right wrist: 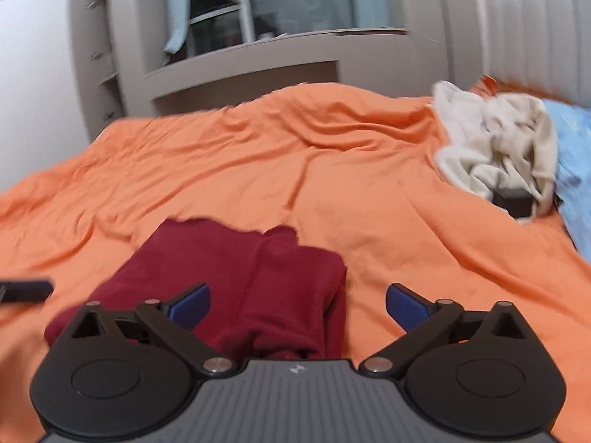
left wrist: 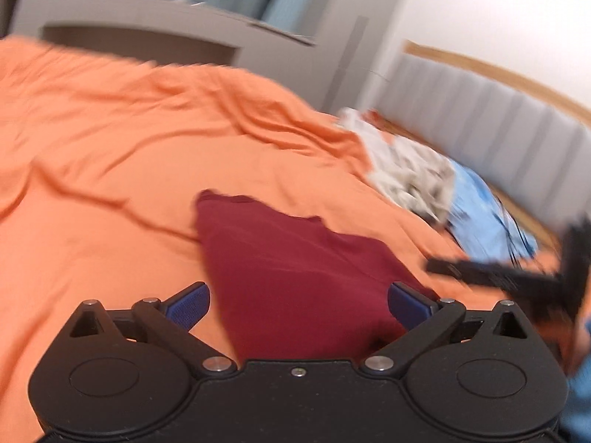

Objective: Fold small clothes

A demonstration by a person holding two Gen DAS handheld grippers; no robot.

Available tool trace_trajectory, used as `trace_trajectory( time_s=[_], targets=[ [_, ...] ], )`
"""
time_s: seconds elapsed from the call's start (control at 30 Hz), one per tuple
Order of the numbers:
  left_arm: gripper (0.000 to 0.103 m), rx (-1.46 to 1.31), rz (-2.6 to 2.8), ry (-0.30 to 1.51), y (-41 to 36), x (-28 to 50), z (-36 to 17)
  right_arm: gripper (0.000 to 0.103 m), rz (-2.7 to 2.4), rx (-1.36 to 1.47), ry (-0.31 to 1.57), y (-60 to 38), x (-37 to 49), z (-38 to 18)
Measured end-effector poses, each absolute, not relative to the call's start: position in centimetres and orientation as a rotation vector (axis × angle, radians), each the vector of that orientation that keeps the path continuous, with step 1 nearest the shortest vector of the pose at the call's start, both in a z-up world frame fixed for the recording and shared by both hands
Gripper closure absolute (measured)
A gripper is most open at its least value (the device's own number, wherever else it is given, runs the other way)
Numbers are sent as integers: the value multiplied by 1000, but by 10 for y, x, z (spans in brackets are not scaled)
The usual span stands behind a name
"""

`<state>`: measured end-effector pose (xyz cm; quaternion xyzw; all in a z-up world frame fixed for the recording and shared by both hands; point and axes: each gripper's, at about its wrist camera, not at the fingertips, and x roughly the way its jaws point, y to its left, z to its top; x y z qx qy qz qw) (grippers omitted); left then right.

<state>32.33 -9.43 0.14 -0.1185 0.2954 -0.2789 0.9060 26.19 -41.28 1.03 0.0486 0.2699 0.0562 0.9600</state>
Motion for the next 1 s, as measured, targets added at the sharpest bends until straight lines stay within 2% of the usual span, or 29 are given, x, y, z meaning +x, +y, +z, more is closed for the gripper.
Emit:
trace_trajectory(
  time_s=[0.1, 0.2, 0.47, 0.63, 0.87, 1.0],
  targets=[
    [1, -353, -477, 682, -79, 342, -9, 0, 250, 54, 531, -405, 251, 12],
    [1, -411, -401, 734, -70, 355, -19, 0, 334, -105, 516, -375, 241, 8],
    [1, -409, -354, 805, -68, 369, -35, 0, 250, -470, 447, -312, 228, -14],
    [1, -356, -374, 802, -72, 364, -36, 0, 177, -512, 423, -321, 228, -10],
    [1, -264, -370, 774, -81, 360, -34, 0, 285, -461, 566, -346, 232, -14],
    [1, -262, -360, 768, -76, 361, -30, 0, 351, -283, 576, -382, 232, 1]
  ],
)
